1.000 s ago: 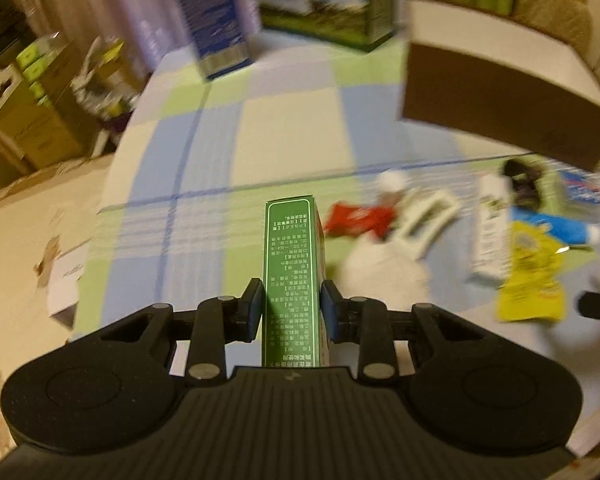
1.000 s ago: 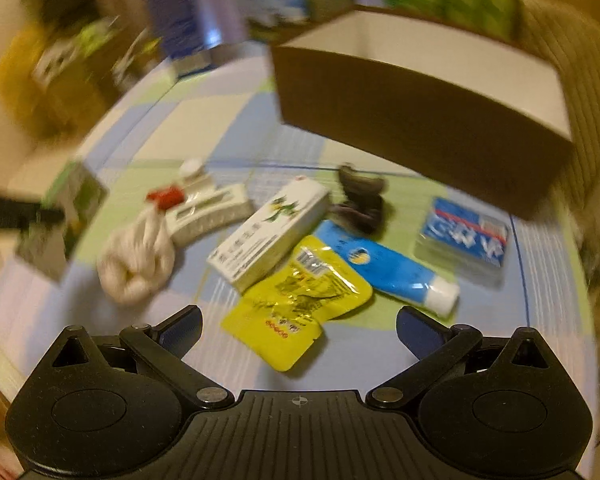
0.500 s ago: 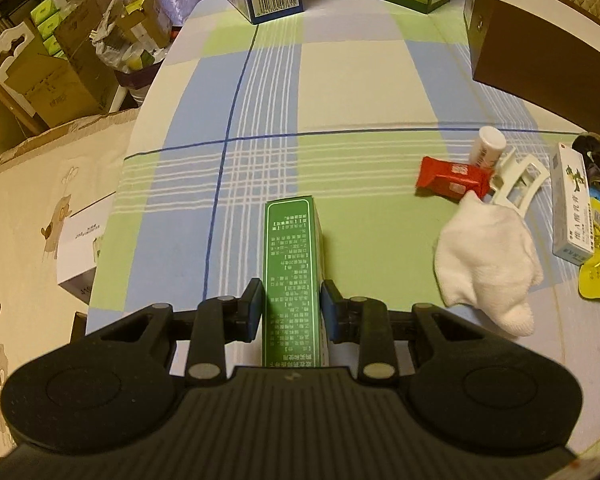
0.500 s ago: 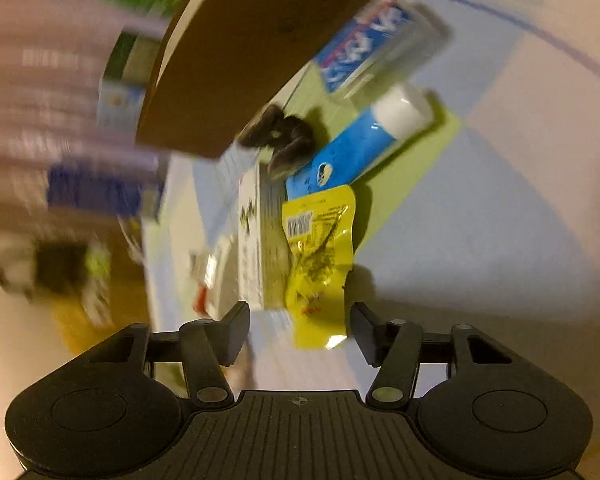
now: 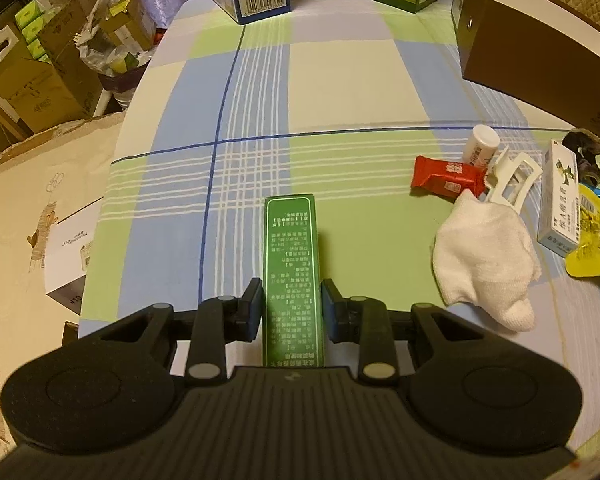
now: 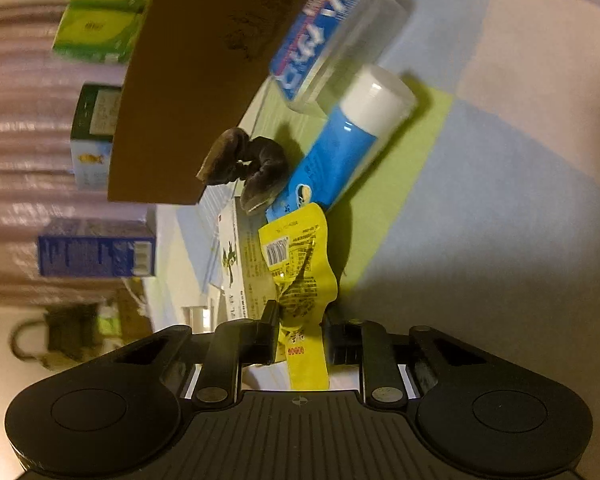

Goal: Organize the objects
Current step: 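Lift the green box with the left tool while the right tool grasps the yellow pouch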

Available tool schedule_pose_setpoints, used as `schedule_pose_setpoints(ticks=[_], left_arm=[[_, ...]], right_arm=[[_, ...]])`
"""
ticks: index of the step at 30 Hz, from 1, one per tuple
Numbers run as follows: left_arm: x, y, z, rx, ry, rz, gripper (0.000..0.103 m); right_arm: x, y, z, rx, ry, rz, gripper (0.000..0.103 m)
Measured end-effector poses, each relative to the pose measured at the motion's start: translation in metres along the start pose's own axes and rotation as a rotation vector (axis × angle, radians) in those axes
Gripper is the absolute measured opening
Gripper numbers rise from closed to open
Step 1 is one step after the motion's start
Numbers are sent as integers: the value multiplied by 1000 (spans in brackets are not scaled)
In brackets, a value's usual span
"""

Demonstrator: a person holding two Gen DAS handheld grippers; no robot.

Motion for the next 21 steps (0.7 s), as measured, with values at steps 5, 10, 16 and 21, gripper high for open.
schedule_pose_setpoints(ticks=[5, 10, 16, 21], left_arm=[[4, -2, 2, -10, -19, 18, 27], [12, -2, 5, -19, -47, 35, 27], [20, -4, 0, -12, -74, 51, 27], [22, -4, -5, -9, -81, 36, 26]], right_arm=[[-13, -15, 12, -128, 30, 44, 13], [-26, -28, 19, -247, 48, 95, 12], [-38, -39, 27, -387, 66, 195, 12], [-53, -48, 34, -512, 102, 256, 12]])
Point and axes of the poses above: each gripper's, at about its wrist camera, not at the fingertips, and x roughly the way its jaws point, y to its right, z to its underside, the point moved 3 cm from there along x, roughly the way its jaws point, and after that the axes turned 13 degrees about x, right-handed, at the moved point
